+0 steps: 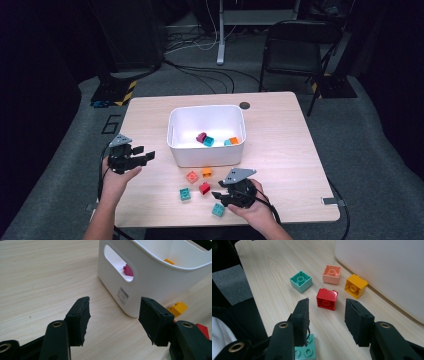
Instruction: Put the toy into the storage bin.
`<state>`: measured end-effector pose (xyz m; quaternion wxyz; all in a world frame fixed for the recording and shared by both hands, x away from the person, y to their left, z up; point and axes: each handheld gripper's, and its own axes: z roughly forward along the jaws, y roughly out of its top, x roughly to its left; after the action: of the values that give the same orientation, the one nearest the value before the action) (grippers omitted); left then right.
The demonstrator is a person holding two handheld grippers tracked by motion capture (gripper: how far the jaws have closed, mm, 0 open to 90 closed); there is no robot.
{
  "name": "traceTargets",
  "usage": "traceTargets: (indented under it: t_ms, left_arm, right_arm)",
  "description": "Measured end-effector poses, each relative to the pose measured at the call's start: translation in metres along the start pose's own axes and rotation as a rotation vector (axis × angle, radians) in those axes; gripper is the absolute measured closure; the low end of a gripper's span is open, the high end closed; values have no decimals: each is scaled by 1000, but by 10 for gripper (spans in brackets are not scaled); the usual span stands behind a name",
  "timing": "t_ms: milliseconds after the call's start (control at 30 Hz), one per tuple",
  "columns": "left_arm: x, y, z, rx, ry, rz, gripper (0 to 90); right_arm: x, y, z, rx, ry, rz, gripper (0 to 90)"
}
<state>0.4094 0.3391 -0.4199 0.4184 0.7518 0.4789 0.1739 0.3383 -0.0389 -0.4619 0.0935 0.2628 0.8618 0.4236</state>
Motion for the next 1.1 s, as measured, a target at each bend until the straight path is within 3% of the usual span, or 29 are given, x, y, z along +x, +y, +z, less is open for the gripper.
traceTargets:
  t_ms: [500, 700, 967, 1100]
  left_arm:
    - [-1, 2, 5, 7, -3, 7, 419]
    - [0, 1, 7, 9, 0, 4, 419]
    - [0, 0, 10, 18, 4, 8, 419]
    - [0, 0, 11, 15, 8, 4, 419]
  right_arm:
    - [11, -20, 11, 32, 35, -15, 531]
    - [12, -22, 11, 33, 44, -16, 529]
    - [18, -25, 16, 61, 56, -64, 507]
    - [19, -27, 19, 77, 62, -56, 502]
